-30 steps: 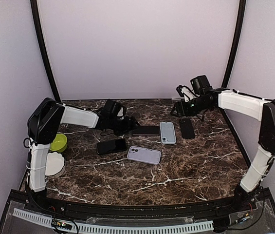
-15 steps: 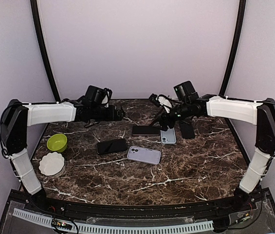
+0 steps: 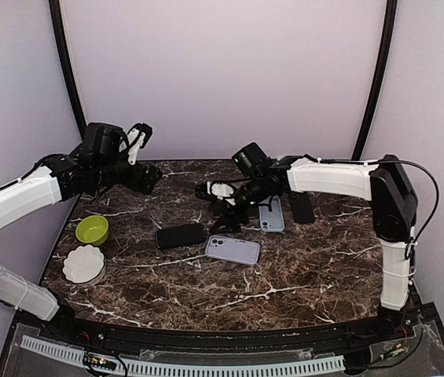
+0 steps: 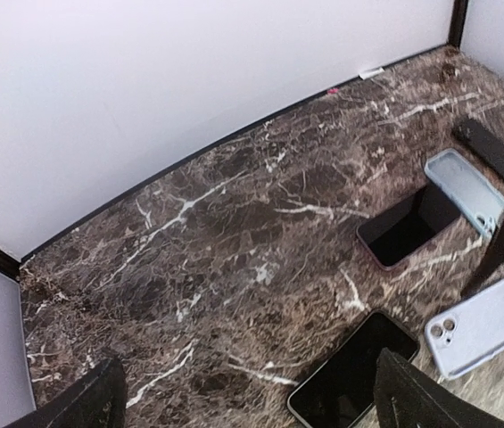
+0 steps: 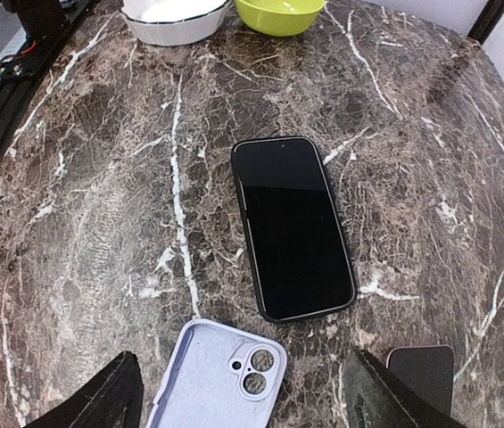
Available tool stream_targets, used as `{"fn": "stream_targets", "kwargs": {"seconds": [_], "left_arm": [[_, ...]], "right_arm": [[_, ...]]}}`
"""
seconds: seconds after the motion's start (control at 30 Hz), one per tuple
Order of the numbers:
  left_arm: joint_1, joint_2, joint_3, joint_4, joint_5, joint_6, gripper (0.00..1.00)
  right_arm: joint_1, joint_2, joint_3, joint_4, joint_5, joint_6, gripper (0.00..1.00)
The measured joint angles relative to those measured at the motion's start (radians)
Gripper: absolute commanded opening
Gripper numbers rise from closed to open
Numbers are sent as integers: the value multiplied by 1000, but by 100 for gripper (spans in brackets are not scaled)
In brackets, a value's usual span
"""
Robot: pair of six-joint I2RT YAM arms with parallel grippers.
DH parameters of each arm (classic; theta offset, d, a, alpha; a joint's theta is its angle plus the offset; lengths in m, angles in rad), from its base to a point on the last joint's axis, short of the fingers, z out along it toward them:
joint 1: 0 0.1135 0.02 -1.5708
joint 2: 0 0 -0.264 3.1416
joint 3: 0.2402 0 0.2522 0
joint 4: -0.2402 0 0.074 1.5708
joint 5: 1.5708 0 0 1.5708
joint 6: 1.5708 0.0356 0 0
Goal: Take the phone out of the phone case
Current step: Adjust the phone with the phone case at the center of the board.
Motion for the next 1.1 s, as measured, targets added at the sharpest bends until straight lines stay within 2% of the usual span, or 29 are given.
{"fn": "stream_targets", "kwargs": {"seconds": [0.13, 0.33, 0.57, 0.67, 1.1], "left_arm": [[0, -76, -113, -21, 2, 119, 99], [8, -89, -222, -10, -40, 143, 96], [11, -87, -234, 28, -93, 140, 96], [11, -88, -246, 42, -103, 140, 96], [11, -88, -258, 49, -112, 141, 96]], "right_arm": [[19, 80, 95, -48, 6, -40, 79], [25, 193, 225, -76, 8, -27, 83], [28, 352, 389, -101, 32, 36, 91], [32, 402, 428, -106, 65, 53, 99], [55, 480, 459, -90, 140, 72, 99]]}}
